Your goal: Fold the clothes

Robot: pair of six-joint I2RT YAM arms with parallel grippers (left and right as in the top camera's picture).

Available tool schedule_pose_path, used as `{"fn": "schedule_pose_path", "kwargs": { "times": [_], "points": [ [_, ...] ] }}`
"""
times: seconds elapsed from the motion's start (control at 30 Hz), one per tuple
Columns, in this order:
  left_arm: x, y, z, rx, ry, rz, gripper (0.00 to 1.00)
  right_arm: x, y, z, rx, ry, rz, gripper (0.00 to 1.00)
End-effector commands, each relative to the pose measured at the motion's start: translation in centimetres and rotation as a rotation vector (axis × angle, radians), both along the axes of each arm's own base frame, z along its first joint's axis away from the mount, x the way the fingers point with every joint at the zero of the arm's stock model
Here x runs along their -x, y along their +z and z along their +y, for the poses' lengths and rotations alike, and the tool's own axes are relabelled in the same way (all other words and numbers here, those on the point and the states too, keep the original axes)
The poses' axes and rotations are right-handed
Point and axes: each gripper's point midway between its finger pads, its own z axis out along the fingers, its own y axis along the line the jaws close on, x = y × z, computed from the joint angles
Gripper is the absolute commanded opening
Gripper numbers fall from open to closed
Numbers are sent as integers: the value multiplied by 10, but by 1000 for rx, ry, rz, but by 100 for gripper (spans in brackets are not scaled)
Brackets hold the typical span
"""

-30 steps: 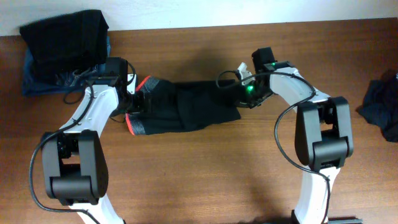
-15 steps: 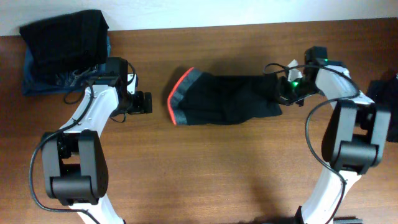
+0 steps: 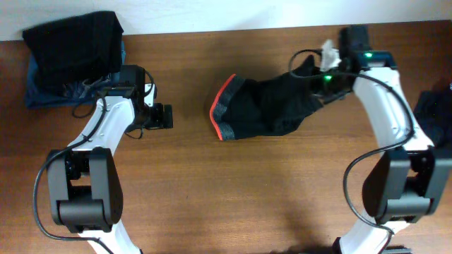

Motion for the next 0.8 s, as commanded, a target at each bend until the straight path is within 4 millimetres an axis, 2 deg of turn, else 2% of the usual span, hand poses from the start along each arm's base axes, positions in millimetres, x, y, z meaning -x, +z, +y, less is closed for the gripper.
{"fn": "schedule_pose_path", "kwargs": {
  "times": [0.0, 0.2, 0.23, 0.37, 0.57, 0.77],
  "points": [
    [0, -3, -3, -1, -11, 4, 99, -3, 14, 30, 71, -1, -45, 4],
    [0, -3, -3, -1, -11, 4, 99, -5, 20, 89, 72, 72, -109, 4],
    [0, -3, -3, -1, -11, 4, 99, -5, 24, 107, 59, 96, -134, 4],
    [0, -3, -3, -1, -11, 4, 99, -4, 29, 140, 38, 153, -180, 4],
    [0, -3, -3, -1, -11, 4, 99, 5, 25, 178, 16, 205, -185, 4],
    [0, -3, -3, -1, -11, 5, 99, 8, -7, 198, 24, 230, -132, 4]
  ]
}}
